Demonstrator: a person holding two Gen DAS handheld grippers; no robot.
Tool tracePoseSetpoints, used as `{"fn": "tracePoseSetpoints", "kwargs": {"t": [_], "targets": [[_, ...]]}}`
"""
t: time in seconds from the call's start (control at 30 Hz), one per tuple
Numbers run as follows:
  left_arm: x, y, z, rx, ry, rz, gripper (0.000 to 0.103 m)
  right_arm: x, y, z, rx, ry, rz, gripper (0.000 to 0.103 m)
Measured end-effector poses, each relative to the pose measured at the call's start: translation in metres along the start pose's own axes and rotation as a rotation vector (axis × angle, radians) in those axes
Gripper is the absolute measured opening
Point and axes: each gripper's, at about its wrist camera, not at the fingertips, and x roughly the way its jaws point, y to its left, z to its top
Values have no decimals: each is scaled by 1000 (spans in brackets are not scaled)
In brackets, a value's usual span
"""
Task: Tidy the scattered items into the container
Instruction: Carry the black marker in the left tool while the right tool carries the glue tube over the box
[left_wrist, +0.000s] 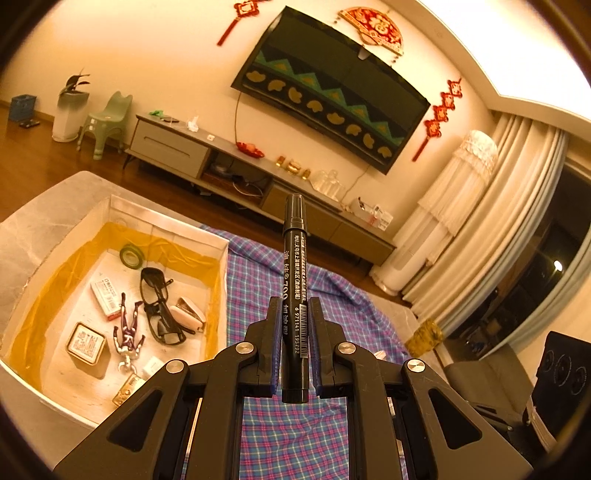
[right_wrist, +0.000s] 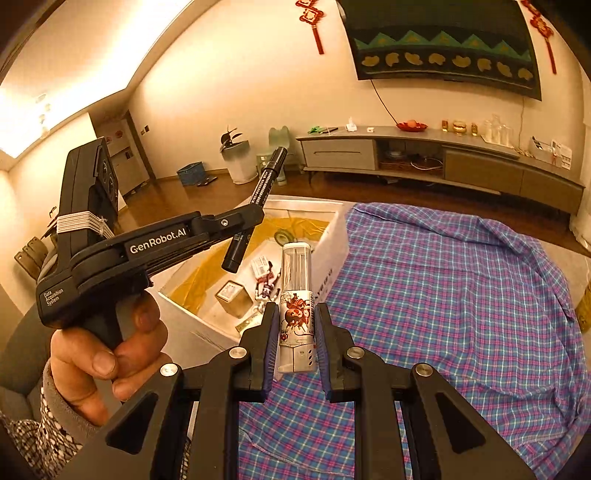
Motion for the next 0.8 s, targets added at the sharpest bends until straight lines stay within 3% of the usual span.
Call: {"fn": "tracePoseSetpoints", "kwargs": {"t": [0.8], "targets": [[-19, 42, 18, -104, -53, 62, 13, 29, 34, 38, -81, -23, 70, 21]]}}
